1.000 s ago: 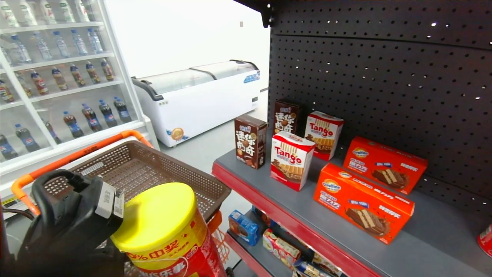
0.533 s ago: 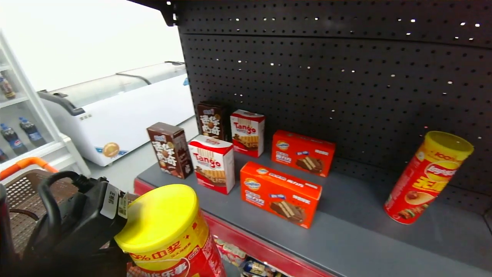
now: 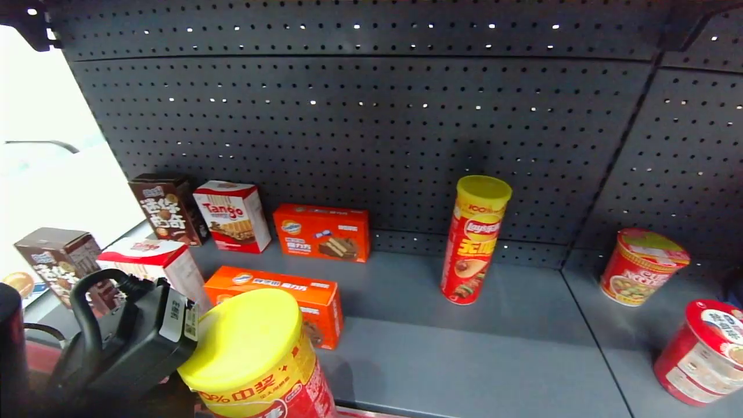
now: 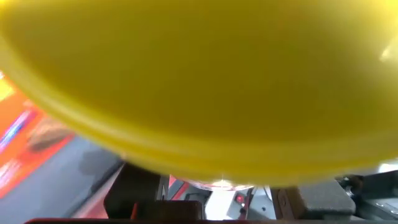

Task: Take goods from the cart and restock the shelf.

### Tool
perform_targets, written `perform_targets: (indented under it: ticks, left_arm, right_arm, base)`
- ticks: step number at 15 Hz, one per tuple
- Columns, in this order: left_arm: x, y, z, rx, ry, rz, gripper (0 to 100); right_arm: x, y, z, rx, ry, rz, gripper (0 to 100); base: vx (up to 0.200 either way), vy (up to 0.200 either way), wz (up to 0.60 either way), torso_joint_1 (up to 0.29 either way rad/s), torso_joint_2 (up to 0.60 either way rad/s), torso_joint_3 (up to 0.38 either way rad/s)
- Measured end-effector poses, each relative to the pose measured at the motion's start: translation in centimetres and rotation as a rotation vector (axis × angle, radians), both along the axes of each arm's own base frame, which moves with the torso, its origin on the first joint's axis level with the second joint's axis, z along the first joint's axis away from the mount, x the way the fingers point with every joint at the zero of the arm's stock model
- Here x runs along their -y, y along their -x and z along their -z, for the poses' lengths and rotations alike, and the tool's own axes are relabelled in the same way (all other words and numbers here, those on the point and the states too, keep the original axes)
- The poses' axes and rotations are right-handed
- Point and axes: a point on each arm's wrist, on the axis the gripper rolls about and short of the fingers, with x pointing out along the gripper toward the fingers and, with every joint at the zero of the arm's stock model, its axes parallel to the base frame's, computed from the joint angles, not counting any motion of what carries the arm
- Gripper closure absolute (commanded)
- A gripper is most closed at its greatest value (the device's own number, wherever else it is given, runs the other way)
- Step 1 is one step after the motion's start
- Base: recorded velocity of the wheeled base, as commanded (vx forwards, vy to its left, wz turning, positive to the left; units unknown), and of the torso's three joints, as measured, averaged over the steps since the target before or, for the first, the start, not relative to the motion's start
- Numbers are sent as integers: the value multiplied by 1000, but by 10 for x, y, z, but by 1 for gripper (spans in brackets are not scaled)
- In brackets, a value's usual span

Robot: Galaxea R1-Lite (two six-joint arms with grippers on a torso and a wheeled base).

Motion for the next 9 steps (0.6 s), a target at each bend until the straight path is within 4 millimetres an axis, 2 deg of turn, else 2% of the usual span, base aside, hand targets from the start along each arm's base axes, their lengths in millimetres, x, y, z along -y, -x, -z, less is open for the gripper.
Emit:
perform_targets:
  ticks: [9]
  left_arm:
    - [-3, 1, 4, -9, -8, -11, 100]
  right_arm:
    - [0, 0, 0, -1, 0, 0, 0]
  base:
    - [0, 0, 0, 0, 0, 0]
